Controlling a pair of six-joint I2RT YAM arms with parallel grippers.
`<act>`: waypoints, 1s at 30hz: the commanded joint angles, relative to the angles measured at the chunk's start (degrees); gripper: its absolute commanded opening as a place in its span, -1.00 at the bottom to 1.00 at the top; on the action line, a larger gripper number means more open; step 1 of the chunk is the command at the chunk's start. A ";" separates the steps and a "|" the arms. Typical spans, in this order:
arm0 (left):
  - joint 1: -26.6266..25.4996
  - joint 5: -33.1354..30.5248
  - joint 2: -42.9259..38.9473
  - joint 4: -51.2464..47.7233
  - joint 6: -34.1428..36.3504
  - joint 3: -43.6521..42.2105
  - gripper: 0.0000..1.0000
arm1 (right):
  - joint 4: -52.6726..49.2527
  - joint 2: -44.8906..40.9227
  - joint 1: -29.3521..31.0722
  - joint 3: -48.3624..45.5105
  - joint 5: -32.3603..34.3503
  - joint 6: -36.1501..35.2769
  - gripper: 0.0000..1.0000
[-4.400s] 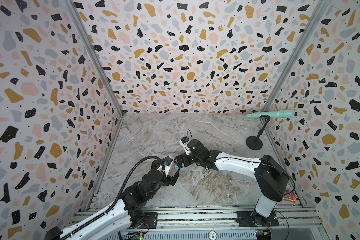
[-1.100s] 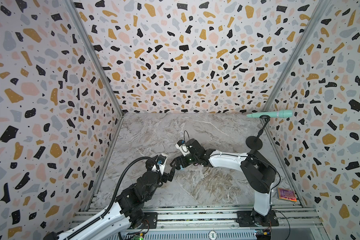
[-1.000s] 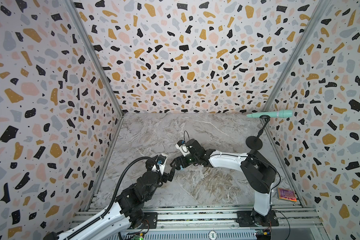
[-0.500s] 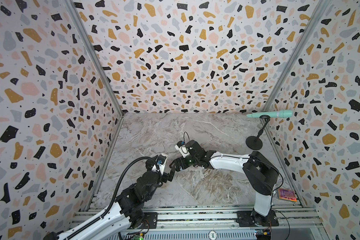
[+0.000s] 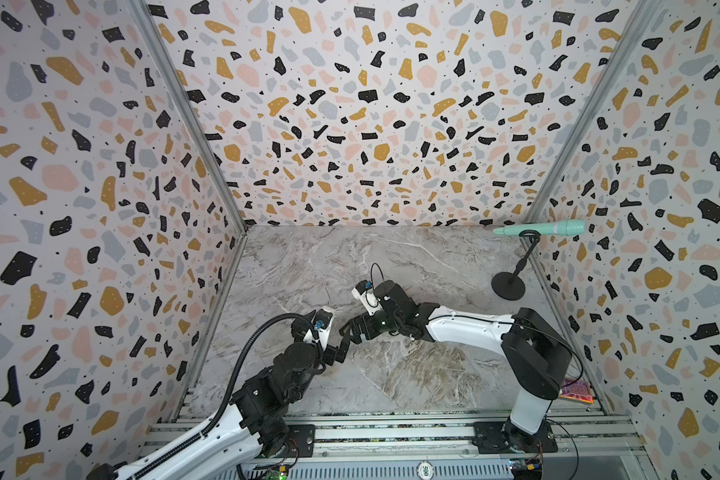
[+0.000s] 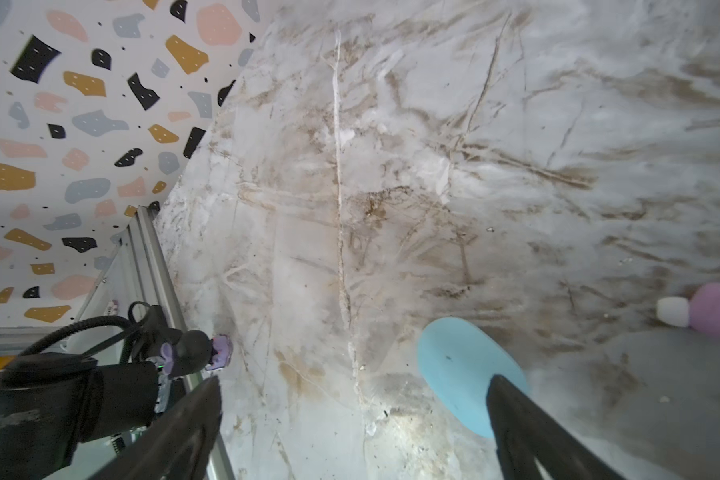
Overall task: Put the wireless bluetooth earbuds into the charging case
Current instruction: 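Push the light-blue case lid down shut with the right gripper, then move the right gripper over the pink case while the left arm draws back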
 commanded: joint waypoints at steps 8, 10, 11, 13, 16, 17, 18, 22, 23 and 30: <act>0.28 1.61 -0.12 3.40 -3.39 0.57 1.00 | -11.48 -9.19 -0.89 -2.08 15.98 4.96 0.98; 0.29 1.59 -0.15 2.73 -5.39 1.63 0.99 | -13.21 -11.22 -0.92 -3.18 18.39 5.54 0.98; 0.31 1.42 -0.26 2.30 -6.54 2.25 1.00 | -14.09 -12.33 -0.92 -3.73 19.65 5.84 0.98; 0.51 1.11 -0.51 1.44 -9.23 3.57 1.00 | -16.09 -14.58 -0.90 -4.62 22.19 6.42 0.98; 0.77 2.43 -0.70 -1.11 -13.39 6.64 1.00 | -18.22 -18.36 -1.34 -6.28 24.75 7.15 0.98; 0.88 2.93 -0.61 -2.15 -14.64 7.68 1.00 | -19.09 -19.54 -1.53 -6.74 25.43 7.43 0.98; 0.91 3.27 -0.47 -2.66 -15.19 8.37 0.99 | -20.05 -20.73 -1.56 -7.14 26.77 8.05 0.98; 0.96 2.94 -0.14 -4.18 -16.65 10.23 0.99 | -20.80 -26.37 -2.73 -9.95 27.82 8.67 0.98; 0.99 2.09 0.09 -4.32 -17.68 10.45 0.99 | -20.92 -27.51 -3.38 -10.52 27.35 8.76 0.98; 1.00 3.00 6.26 -5.99 -24.62 14.19 1.00 | -25.33 -29.15 -7.05 -10.20 23.48 6.03 0.98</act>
